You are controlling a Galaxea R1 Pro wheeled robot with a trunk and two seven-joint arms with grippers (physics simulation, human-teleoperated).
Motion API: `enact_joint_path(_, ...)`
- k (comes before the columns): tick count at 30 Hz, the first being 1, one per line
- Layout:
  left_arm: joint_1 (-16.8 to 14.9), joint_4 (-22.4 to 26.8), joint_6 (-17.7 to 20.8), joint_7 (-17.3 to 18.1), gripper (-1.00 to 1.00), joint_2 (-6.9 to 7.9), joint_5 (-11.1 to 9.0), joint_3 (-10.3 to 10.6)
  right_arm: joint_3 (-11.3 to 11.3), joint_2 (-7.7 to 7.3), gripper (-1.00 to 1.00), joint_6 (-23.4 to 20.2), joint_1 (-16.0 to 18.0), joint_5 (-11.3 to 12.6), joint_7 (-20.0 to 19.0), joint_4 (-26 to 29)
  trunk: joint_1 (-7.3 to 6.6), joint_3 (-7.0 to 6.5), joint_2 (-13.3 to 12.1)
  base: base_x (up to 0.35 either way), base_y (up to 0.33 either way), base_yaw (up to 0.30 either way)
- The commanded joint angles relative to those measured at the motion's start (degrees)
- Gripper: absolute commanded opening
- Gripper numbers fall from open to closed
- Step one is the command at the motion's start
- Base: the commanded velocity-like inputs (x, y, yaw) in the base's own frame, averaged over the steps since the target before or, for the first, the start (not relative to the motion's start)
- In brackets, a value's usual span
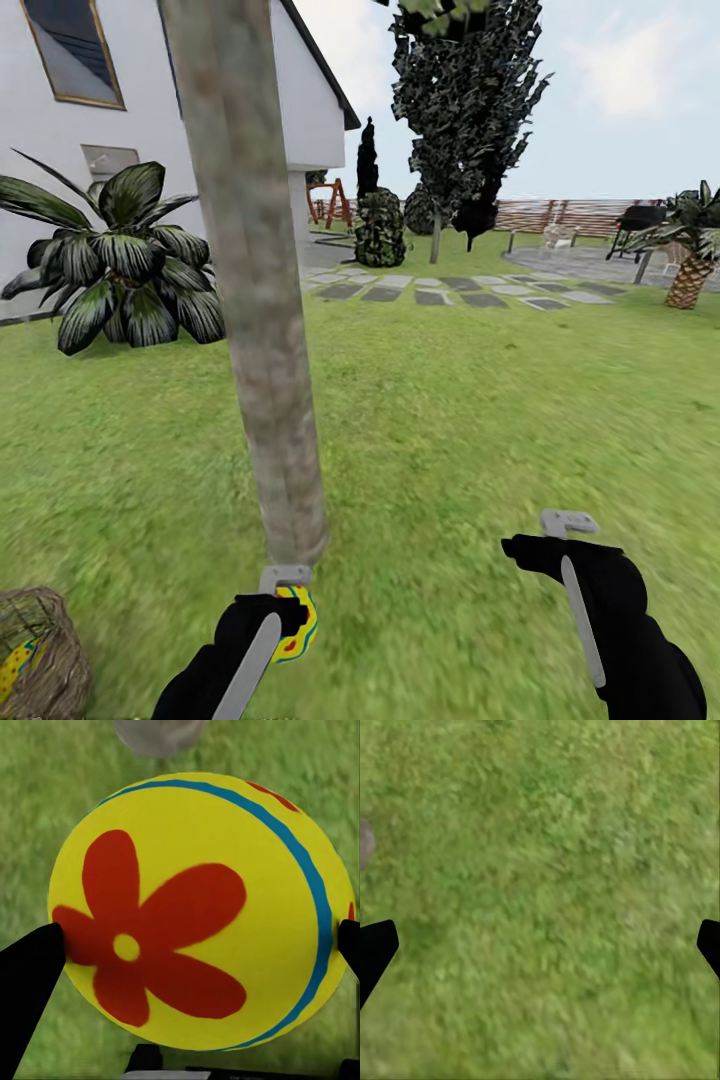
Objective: Take the three Easter eggs out of the wicker basket on the lawn in the garden, then place them on the lawn next to a single tree (choose any tree) so that all three eggs are next to the same tree and none are left in the basket.
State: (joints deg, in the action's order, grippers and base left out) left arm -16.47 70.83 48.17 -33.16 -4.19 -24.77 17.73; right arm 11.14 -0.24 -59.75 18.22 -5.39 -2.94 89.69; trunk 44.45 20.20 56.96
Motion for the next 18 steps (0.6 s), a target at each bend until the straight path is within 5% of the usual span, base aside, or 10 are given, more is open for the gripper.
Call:
enact_joint_path(1,-0.1,0.0,0.1,-0.6,-1.00,-0.01,-0.6,0.1,0.0,-0.02,1.00,-0.3,0.0,-0.5,-0.3,0.0,0.01,0.06,0.0,0.000,-0.314,0.108)
enact_joint_path(12,-0.1,-0.2,0.0,-0.6,-1.00,-0.07,-0.6,0.1,0.0,-0.02,1.00,-0.3,0.0,-0.5,-0.3,0.0,0.01,0.03,0.0,0.000,-0.314,0.025)
enact_joint_path(18,-0.1,-0.2,0.0,-0.6,-1.00,-0.10,-0.6,0.1,-0.1,-0.02,1.00,-0.3,0.0,-0.5,-0.3,0.0,0.01,0.03,0.0,0.000,-0.314,0.236)
